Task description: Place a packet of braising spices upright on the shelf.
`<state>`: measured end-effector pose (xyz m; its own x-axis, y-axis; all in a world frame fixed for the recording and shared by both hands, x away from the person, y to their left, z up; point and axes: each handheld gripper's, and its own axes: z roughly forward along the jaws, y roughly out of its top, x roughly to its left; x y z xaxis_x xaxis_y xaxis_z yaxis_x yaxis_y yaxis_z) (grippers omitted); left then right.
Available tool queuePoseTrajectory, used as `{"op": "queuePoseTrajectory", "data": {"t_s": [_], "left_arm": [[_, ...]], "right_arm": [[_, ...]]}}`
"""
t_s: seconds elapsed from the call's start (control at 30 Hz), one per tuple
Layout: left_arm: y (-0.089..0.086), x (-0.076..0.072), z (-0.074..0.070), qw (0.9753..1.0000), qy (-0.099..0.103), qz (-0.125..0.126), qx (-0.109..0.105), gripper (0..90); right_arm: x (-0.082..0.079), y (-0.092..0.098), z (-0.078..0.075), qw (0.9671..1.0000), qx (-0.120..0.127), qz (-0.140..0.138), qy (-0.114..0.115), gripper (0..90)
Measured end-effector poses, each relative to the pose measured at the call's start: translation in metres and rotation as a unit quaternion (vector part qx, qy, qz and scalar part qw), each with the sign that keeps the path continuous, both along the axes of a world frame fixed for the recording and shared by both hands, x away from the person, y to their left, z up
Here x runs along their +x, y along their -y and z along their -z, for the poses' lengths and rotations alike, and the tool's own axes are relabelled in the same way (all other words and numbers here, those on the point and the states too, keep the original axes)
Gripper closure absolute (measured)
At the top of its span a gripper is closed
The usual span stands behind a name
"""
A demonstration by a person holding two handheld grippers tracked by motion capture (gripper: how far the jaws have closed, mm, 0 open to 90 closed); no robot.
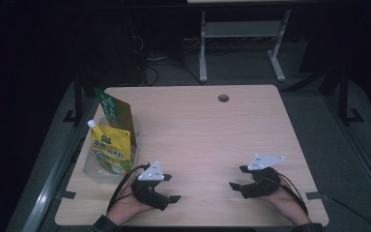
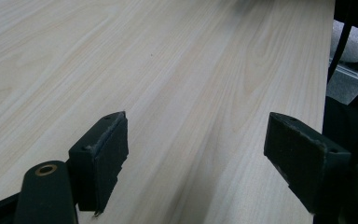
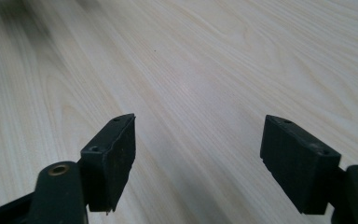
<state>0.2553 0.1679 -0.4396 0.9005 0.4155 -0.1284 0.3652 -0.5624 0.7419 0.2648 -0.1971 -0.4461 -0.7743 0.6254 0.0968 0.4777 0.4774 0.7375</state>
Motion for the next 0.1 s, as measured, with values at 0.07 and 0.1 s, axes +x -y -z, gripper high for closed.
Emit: {"op": "queuePoseTrajectory", "data": {"t_s": [0.07,0.1], "left_arm": [[0.0006,0.0004,0.0005,1.0,0.0,0.002,0.002,21.1],[0.0006,0.0004,0.0005,1.0,0.0,0.002,0.002,21.1]], "right_arm": [[-0.0007,0.0016,-0.0005,1.0,0.003,0.003,0.005,24.6],[-0.0008,0.0022,-0.0007,1.0,0.004,0.005,0.008,24.2]]}}
